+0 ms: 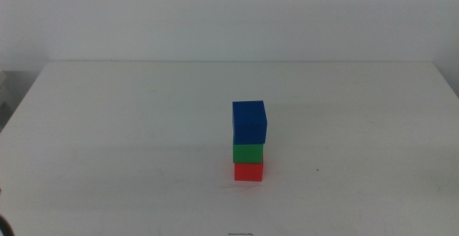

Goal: Stack red cubes first, then green, then blue cubes in a specific spot.

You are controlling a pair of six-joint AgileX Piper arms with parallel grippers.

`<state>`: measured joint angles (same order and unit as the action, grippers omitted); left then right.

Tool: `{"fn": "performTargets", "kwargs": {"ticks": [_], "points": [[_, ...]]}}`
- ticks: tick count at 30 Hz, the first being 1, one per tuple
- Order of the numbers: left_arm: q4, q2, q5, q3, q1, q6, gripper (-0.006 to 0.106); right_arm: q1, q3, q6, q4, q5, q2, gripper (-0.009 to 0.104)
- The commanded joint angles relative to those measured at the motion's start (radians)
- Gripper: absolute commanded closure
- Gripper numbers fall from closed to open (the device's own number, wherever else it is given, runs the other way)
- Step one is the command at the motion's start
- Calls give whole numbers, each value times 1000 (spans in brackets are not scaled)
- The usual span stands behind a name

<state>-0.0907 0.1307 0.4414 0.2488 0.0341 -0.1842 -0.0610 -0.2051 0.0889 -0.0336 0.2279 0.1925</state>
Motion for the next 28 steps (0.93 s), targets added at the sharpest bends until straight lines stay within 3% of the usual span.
{"fn": "performTargets", "kwargs": {"ticks": [1,9,28], "points": [[-4,-22,-126,-10,-2,-3,9,7,51,-6,-13,-82,-66,4],[-1,-153,-191,-169,-2,-3,9,7,213,-6,-36,-84,-225,4],[-2,-166,-257,-275,-2,-3,9,7,216,-6,-39,-56,-224,4]]}}
